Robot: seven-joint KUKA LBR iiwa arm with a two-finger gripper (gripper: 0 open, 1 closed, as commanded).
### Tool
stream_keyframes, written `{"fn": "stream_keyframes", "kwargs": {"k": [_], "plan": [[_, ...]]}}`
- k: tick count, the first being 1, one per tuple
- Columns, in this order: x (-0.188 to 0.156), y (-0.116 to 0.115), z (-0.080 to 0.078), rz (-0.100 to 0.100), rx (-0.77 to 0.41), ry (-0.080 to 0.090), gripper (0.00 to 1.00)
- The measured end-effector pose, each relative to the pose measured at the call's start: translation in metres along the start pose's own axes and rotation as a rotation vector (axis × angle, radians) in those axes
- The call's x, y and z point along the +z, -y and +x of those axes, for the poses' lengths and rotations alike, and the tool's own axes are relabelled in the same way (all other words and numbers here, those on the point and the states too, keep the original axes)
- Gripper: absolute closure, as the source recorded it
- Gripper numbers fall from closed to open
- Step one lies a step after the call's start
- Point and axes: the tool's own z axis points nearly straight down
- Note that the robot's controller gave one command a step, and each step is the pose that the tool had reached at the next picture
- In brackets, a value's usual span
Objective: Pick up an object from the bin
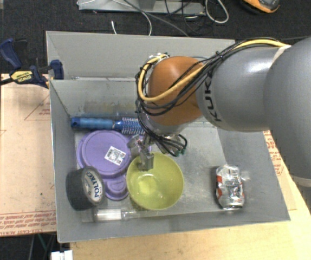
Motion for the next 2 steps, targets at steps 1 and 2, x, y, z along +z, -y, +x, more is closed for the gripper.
{"fn": "stream_keyframes", "kwargs": {"k": [1,2], "plan": [[0.0000,0.0001,0.0001,0.000,0.000,0.000,0.00],[0.0000,0.0003,0.0001,0.000,0.001,0.000,0.00]]}}
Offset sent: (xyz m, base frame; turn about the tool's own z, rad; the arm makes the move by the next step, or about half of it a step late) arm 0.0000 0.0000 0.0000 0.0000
